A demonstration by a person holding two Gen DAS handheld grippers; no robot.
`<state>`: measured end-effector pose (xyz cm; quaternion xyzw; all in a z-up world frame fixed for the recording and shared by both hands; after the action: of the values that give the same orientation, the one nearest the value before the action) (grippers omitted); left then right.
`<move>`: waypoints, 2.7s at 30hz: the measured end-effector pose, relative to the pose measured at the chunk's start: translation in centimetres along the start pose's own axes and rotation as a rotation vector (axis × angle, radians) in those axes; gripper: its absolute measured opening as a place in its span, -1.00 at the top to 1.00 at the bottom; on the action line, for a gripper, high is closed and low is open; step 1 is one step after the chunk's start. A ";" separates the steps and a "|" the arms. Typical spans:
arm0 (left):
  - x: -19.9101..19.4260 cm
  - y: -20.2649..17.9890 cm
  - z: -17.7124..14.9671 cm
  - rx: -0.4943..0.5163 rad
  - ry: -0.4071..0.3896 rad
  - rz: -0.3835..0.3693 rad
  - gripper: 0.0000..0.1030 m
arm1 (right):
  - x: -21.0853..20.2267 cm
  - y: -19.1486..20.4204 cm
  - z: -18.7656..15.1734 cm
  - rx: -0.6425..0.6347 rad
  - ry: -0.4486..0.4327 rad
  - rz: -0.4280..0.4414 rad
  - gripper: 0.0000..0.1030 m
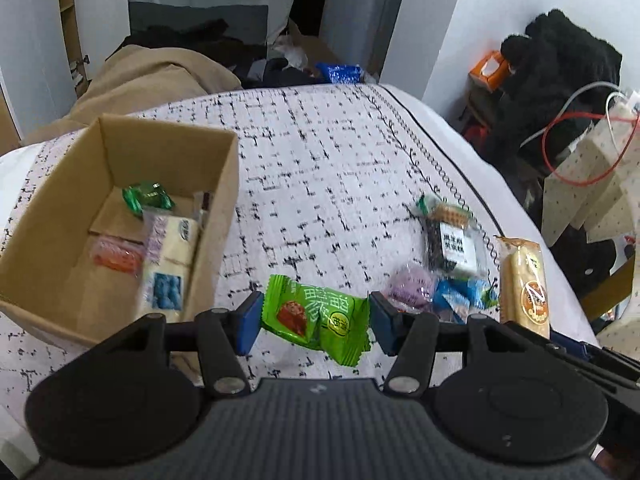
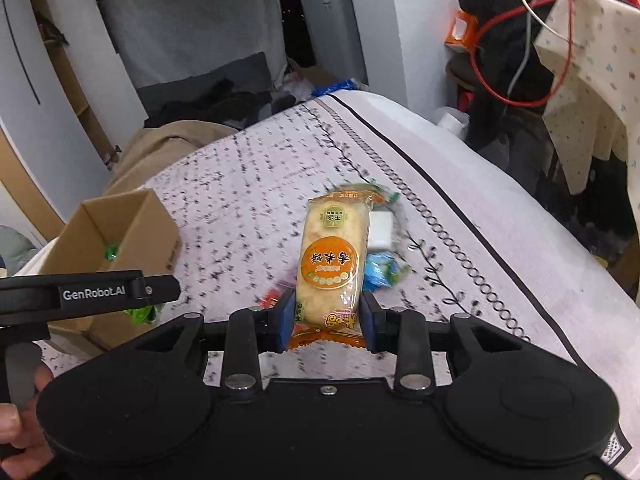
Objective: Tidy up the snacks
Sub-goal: 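Grasp the green candy with the left gripper while the right lifts the biscuit packet, then carry the green candy and the biscuit packet over the cardboard box, then open the right gripper over the box while the left releases the green candy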
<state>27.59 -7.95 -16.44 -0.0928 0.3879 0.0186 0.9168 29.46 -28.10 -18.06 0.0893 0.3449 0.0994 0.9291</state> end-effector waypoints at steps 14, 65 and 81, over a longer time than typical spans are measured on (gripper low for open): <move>-2.3 3.7 2.8 -0.095 -0.057 -0.024 -0.08 | -0.6 5.7 2.1 -0.016 -0.041 0.054 0.37; -1.8 16.3 5.8 -0.261 -0.054 0.211 -0.31 | 4.1 19.5 0.5 -0.111 0.059 0.218 -0.06; -1.2 12.3 4.7 -0.150 -0.016 0.210 -0.63 | 1.8 13.6 1.0 -0.059 0.027 0.149 -0.15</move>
<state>28.76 5.09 -14.27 -0.1198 0.3858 0.1443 0.9033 29.78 -14.58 -15.28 0.0860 0.3467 0.1796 0.9166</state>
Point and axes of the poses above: each gripper's, at about its wrist camera, not at the fingertips, and x roughly the way its jaws point, y to its left, z to its top, the point moved 6 cm from there along x, roughly the way its jaws point, and after that the axes turned 6 degrees about -y, right-handed, at the moved point
